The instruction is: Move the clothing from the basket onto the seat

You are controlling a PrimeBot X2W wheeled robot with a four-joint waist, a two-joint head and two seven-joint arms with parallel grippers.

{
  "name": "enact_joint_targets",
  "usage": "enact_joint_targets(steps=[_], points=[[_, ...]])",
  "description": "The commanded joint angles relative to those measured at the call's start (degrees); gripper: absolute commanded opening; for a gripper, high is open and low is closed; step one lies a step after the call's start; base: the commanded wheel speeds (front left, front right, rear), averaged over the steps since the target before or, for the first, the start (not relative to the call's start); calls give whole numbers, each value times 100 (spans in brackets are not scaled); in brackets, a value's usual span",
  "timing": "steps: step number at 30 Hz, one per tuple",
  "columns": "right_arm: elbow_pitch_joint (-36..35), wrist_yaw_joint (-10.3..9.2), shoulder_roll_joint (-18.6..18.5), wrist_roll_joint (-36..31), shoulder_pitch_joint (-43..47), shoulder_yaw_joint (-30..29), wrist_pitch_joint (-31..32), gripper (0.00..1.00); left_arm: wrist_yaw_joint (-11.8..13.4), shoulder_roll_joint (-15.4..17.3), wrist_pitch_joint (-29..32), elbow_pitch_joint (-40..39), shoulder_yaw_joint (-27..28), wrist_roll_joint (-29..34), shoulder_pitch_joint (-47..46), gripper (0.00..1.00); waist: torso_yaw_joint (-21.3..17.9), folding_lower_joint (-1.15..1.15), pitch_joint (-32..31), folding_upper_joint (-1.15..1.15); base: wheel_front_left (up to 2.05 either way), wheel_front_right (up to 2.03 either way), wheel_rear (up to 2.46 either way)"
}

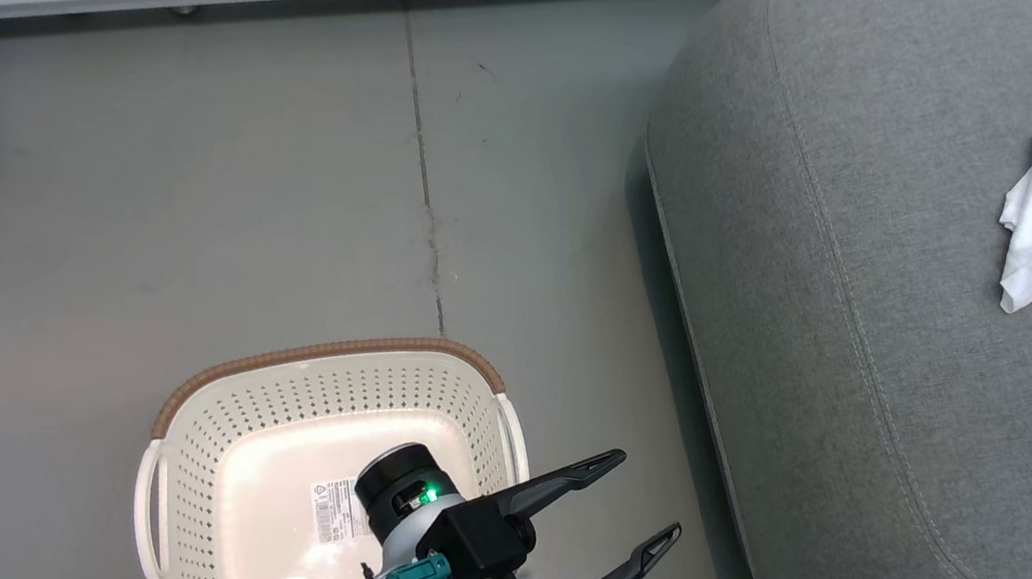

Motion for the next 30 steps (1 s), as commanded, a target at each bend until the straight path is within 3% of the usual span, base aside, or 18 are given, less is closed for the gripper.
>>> enact_joint_targets(steps=[1, 9, 11, 15, 20, 26, 30], points=[[-162, 1, -31, 58, 204, 45, -25, 100, -4, 6, -6, -16, 35, -41, 52, 100, 48, 0, -165, 0, 0, 0, 0], [-2166, 1, 171, 604, 1246, 555, -28, 100, -4, -121, -5, -104, 322, -118, 360, 100, 261, 0, -701, 0, 0, 0, 0], [-2520, 1, 429, 1084, 1509, 736, -28, 100, -4, -143, -5, -123, 425, -120, 427, 100, 331, 0, -805, 0, 0, 0, 0], [-3194, 1, 502, 1591, 2092, 1103, -28, 100, -4, -161, -6, -161, 719, -147, 579, 100, 531, 0, -1020, 0, 0, 0, 0], [-3769, 2, 737, 1544, 2940, 1263, -29, 100, -4, -196, -5, -298, 1356, -195, 833, 100, 886, 0, -1334, 0, 0, 0, 0], [-4333, 2, 1278, 1382, 3966, 1136, -29, 100, 9, -231, -5, -452, 2321, 54, 1139, 100, 1384, 0, -1623, 0, 0, 0, 0], [-4643, 2, 1517, 1004, 4612, 1190, -29, 100, 205, -242, -6, -710, 2909, -6, 1329, 100, 1685, 0, -1712, 0, 0, 0, 0]])
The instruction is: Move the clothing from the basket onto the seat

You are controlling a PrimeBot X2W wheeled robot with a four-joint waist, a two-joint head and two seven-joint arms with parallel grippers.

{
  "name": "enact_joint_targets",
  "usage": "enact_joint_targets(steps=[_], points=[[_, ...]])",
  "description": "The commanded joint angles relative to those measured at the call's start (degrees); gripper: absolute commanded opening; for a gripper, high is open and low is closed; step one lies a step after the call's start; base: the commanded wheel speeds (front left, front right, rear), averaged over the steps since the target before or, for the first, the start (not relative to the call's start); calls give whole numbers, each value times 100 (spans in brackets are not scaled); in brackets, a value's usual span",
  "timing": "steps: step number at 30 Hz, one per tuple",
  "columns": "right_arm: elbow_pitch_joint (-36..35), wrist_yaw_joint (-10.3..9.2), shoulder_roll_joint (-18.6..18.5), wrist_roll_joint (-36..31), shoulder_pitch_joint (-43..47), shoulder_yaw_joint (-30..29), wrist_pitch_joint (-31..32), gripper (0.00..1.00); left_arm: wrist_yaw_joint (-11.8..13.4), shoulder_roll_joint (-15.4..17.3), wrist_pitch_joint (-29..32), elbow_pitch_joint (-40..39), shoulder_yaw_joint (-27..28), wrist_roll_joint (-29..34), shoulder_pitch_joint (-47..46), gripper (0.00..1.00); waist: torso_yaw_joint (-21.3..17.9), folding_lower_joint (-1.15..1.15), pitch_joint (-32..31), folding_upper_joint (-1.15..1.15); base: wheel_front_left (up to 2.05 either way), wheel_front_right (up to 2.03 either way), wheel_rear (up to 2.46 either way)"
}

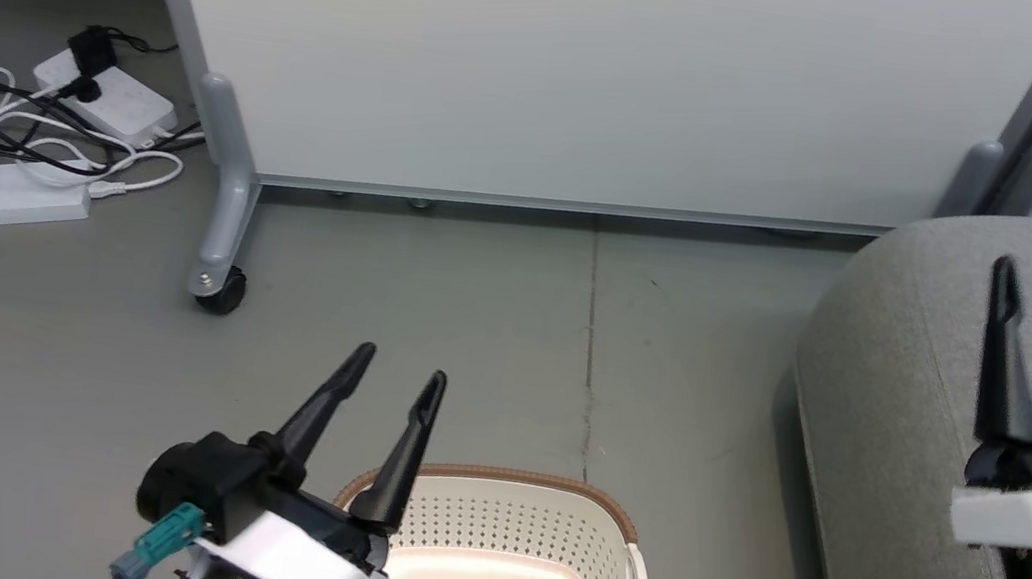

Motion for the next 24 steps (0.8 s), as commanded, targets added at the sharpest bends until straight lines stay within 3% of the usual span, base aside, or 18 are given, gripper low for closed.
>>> enact_joint_targets(steps=[1, 6, 10, 15, 24], points=[[-111, 1, 70, -243, 381, 43, -29, 100, 148, 11, -4, -124, 237, -82, 127, 100, 333, 0, -163, 0, 0, 0, 0], [-147, 3, 486, -489, 1070, -104, -28, 100, 324, 9, -4, -154, 589, -32, 335, 100, 573, 0, -252, 0, 0, 0, 0], [-139, 3, 567, -734, 1373, 58, -28, 100, 336, 8, -4, -47, 680, 34, 479, 100, 636, 0, -282, 0, 0, 0, 0], [80, 2, 802, -990, 1771, -16, -29, 100, 393, 11, -5, 279, 725, 155, 665, 100, 630, 0, -328, 0, 0, 0, 0], [146, 2, 1108, -984, 1961, -461, -28, 100, 779, 17, -4, 515, 720, 363, 724, 100, 473, 0, -262, 0, 0, 0, 0]])
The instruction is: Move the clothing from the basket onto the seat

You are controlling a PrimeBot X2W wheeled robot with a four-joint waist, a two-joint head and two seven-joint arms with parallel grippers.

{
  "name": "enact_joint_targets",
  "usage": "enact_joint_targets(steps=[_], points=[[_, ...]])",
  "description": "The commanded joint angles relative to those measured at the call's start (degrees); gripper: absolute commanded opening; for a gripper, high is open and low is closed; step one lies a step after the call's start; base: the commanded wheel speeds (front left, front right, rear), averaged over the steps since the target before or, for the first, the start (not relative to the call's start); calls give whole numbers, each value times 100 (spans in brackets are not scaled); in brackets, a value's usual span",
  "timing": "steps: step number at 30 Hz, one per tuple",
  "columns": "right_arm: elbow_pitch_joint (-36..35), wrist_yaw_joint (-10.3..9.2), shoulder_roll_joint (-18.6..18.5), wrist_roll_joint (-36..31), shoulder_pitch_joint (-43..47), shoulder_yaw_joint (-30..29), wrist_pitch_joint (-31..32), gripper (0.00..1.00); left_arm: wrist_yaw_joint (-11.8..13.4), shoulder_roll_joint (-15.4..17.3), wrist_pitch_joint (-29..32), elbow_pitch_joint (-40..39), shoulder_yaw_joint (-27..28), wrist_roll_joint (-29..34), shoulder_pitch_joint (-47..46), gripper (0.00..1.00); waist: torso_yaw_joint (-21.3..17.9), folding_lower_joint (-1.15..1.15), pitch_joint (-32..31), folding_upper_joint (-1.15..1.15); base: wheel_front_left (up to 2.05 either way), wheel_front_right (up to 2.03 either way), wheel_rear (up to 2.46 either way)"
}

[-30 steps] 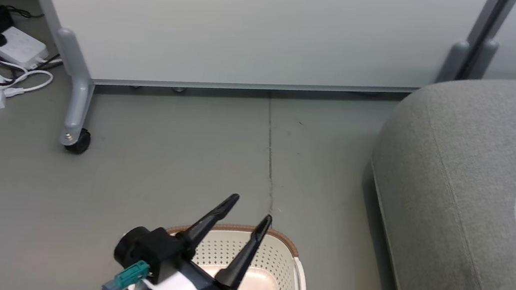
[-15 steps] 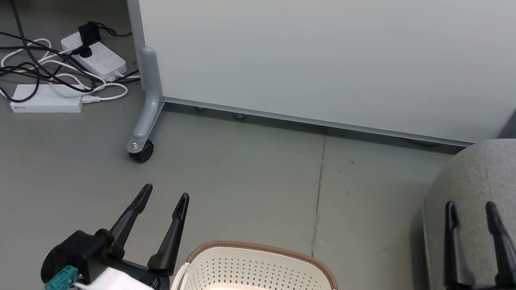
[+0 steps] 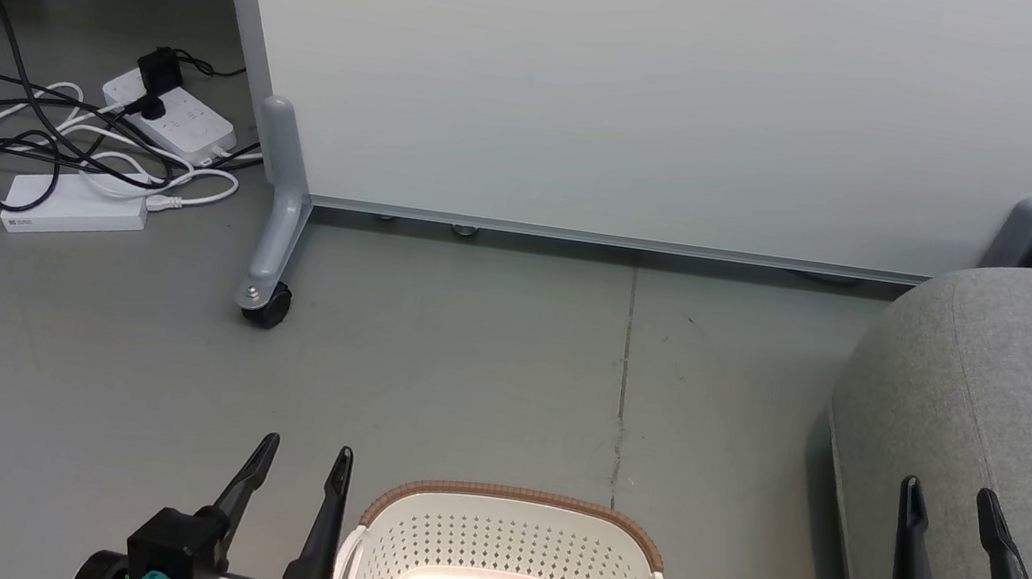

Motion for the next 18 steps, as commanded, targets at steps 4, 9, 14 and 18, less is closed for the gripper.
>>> enact_joint_targets(steps=[4, 9, 14, 18], points=[[70, 1, -5, 189, 86, 65, -27, 100, 84, 27, -5, 53, -21, 1, -38, 100, -51, 0, 15, 0, 0, 0, 0], [132, 1, -9, 244, 77, 97, -27, 100, 370, 24, -6, 149, -19, -40, -94, 100, -71, 0, 3, 0, 0, 0, 0], [117, 1, -8, 268, 70, 86, -27, 100, 372, 26, -6, 103, -38, -80, -119, 100, -76, 0, -3, 0, 0, 0, 0], [128, 1, -9, 263, 51, 63, -27, 100, 302, 26, -6, 96, -18, -98, -106, 100, -75, 0, -4, 0, 0, 0, 0]])
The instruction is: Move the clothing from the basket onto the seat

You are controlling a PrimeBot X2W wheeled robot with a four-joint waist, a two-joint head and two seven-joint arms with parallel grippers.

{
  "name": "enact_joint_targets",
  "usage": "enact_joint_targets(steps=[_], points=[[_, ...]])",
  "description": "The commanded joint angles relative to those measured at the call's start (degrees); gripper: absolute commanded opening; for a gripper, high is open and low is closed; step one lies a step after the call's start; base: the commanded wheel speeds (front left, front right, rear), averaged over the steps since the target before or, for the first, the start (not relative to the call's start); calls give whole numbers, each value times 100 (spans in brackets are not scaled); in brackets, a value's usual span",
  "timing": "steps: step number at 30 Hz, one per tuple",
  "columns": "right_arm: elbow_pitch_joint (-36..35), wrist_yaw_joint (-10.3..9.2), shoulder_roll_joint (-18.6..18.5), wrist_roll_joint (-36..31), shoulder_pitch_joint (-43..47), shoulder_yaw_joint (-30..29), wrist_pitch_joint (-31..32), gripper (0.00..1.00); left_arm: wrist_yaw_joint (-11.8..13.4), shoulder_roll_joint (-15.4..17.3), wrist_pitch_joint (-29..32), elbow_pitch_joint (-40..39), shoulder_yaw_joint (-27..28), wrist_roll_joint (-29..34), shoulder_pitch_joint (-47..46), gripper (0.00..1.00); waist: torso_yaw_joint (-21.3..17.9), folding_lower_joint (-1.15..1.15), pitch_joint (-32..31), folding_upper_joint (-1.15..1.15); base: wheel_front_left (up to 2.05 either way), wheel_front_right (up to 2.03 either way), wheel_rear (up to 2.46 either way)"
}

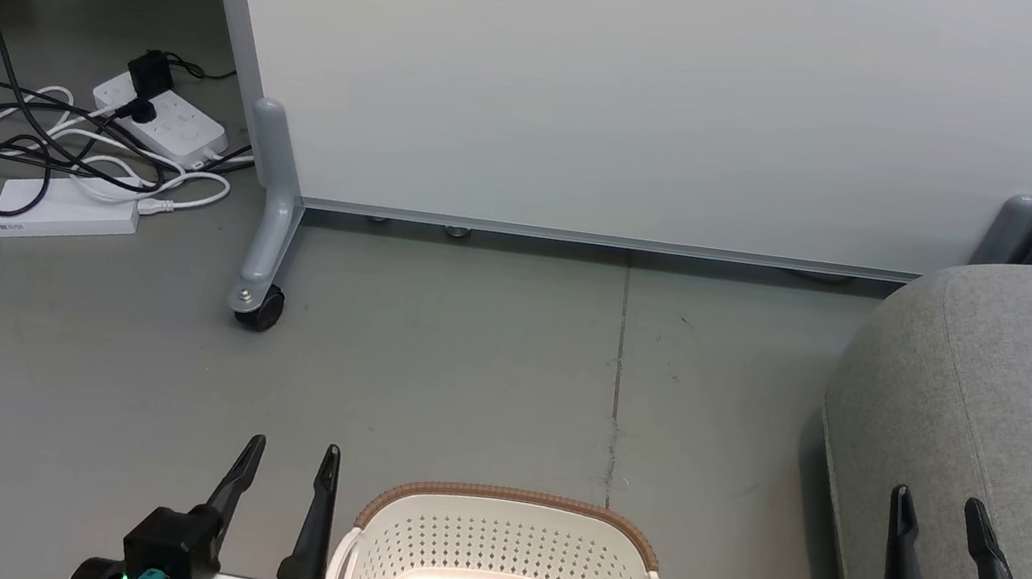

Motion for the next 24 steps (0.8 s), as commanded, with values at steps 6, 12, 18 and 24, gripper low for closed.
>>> enact_joint_targets(steps=[6, 12, 18, 24], points=[[-8, 1, -23, -86, 20, -27, -27, 100, -88, 22, -6, -45, 35, -18, -79, 100, 5, 0, 6, 0, 0, 0, 0], [25, 1, -23, -463, 40, -24, -28, 100, -107, 23, -6, -50, 35, -43, -53, 100, 7, 0, -3, 0, 0, 0, 0], [116, 1, -25, -679, 28, -189, -28, 100, -138, 22, -6, -52, 44, -113, -45, 100, 13, 0, 2, 0, 0, 0, 0], [144, 1, -25, -722, 9, -231, -28, 100, -214, 22, -6, 40, 54, -225, -38, 100, 7, 0, -4, 0, 0, 0, 0]])
